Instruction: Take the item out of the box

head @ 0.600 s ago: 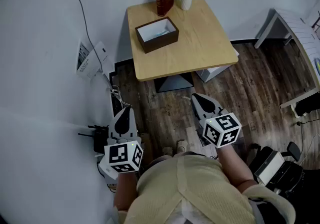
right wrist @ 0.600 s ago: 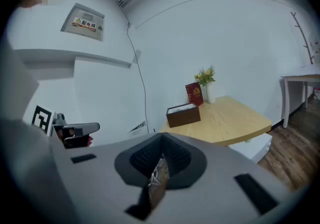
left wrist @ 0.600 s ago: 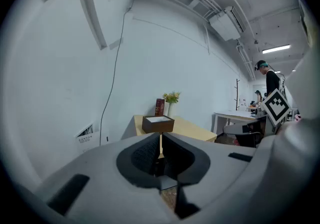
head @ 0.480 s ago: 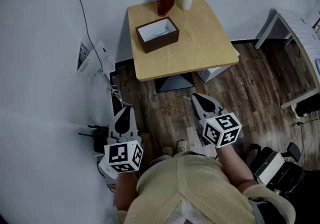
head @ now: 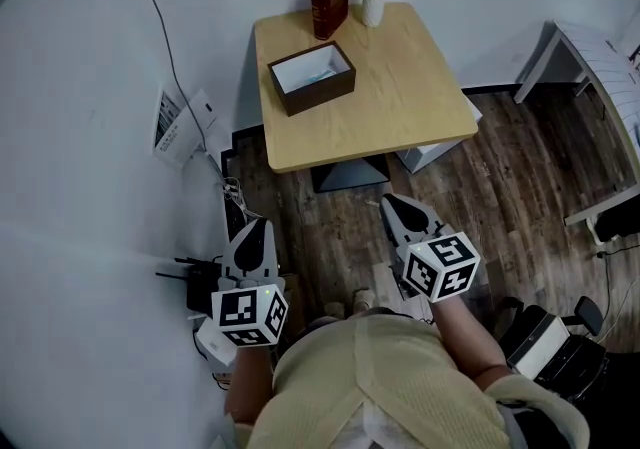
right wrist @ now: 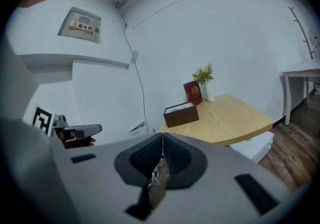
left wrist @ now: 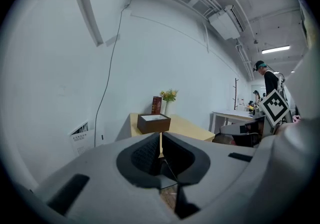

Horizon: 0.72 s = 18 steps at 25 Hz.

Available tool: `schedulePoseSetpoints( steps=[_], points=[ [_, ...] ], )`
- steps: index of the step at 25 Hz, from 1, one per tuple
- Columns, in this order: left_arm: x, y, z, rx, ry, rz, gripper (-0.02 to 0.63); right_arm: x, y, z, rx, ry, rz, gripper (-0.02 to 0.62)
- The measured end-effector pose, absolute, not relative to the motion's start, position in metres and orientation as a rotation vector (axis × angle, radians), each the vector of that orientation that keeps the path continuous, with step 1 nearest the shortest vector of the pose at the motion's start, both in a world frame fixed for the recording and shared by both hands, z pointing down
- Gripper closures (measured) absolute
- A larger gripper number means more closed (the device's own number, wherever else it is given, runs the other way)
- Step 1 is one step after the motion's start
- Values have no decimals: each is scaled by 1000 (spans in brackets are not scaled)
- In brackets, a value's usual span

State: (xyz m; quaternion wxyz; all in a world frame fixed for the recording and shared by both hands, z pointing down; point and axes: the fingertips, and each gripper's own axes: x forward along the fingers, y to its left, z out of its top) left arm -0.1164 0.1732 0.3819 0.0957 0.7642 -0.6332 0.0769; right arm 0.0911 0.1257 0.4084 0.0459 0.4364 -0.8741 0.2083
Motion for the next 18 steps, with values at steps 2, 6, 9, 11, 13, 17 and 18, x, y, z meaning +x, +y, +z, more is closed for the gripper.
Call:
schedulePoseSetpoints(
  steps=[2, 6, 9, 11, 13, 17, 18],
  points=[
    [-111, 168, 385, 2262, -1869, 229, 574, 94, 122, 411, 1324, -2666, 629, 566],
    [-99, 161, 390, 2270, -1852, 240, 574, 102, 117, 415, 1316, -2664, 641, 566],
    [-94, 157, 392, 2280, -1841, 252, 574, 102, 113, 419, 1304, -2667, 647, 566],
    [-92, 156, 394, 2280, -1837, 262, 574, 103, 111, 420, 1298, -2668, 652, 566],
    [-92, 154, 394, 2276, -1832, 267, 574, 104, 109, 419, 1296, -2669, 654, 566],
    [-91, 141, 391, 2256, -1813, 219, 574, 103, 103, 420, 1292, -2664, 657, 566],
    [-91, 137, 390, 2257, -1815, 215, 574, 103, 101, 421, 1291, -2659, 657, 566]
  ],
)
